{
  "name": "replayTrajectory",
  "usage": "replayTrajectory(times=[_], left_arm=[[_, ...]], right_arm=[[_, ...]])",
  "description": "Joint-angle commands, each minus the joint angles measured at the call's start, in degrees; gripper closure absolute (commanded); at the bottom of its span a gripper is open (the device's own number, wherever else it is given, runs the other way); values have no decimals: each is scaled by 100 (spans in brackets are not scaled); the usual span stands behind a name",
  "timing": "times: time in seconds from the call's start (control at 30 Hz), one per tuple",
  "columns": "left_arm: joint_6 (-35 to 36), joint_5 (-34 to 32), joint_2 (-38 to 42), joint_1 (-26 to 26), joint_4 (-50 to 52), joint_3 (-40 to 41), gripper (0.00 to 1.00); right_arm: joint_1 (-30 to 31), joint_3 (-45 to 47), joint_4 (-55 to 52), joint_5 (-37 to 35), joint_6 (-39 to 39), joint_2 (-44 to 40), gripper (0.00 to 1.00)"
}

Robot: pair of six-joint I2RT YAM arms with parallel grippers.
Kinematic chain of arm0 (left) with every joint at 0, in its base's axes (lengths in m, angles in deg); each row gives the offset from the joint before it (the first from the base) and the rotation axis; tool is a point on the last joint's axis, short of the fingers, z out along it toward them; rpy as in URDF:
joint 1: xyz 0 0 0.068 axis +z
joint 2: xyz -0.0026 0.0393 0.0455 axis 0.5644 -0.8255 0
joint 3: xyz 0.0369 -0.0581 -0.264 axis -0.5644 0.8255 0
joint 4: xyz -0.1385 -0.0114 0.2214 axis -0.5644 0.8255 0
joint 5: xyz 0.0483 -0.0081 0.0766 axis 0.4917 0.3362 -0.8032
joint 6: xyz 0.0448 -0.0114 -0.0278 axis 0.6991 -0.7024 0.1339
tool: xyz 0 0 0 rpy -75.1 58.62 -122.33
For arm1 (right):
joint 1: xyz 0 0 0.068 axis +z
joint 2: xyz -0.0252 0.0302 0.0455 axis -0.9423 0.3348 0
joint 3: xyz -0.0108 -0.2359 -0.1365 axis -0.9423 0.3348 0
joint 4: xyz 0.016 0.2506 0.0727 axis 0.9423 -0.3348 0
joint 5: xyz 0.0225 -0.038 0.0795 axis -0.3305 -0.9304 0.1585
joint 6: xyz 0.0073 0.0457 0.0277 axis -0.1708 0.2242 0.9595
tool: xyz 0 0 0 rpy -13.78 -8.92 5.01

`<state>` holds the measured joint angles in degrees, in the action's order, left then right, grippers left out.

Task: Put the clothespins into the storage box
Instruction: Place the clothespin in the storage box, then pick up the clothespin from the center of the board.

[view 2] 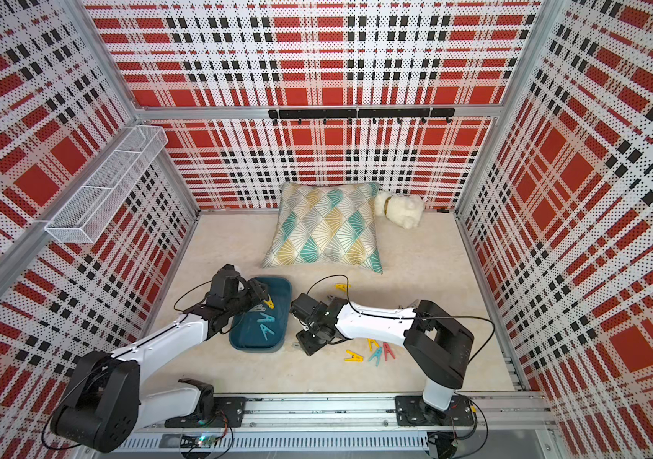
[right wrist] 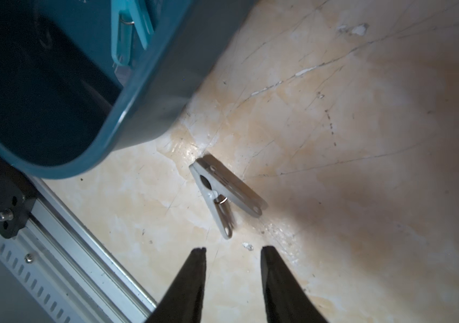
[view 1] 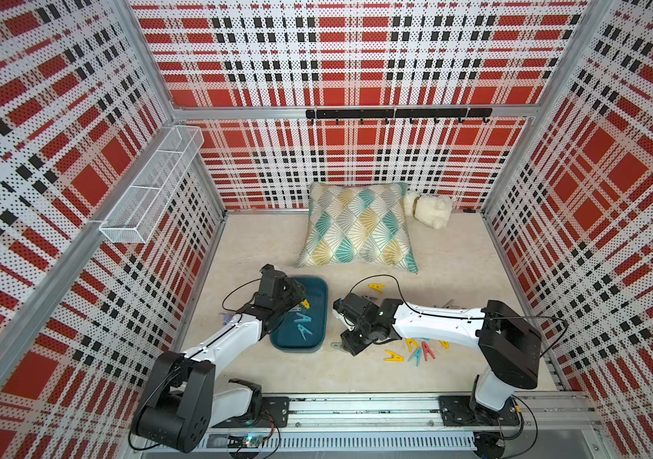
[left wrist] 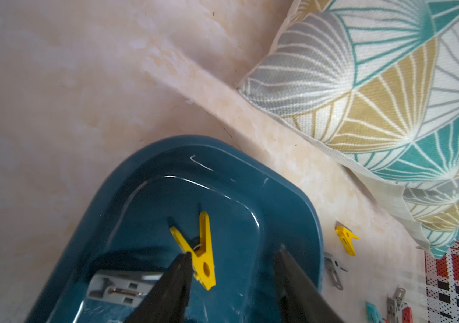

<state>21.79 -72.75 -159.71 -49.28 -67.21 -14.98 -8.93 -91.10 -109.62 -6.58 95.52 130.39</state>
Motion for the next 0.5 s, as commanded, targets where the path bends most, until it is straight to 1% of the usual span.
replayTrajectory(times=[0.0, 0.27, 0.47], left_arm=[[57, -16, 238, 25, 120, -66, 47], [-33, 76, 642, 29, 190, 92, 48], [-69, 117, 763, 29, 217, 167, 49]], right_arm=[[73, -164, 58, 67, -47, 176, 61], [114, -346, 53, 72, -119, 467, 65], [159, -430, 25, 119, -161, 586, 67]])
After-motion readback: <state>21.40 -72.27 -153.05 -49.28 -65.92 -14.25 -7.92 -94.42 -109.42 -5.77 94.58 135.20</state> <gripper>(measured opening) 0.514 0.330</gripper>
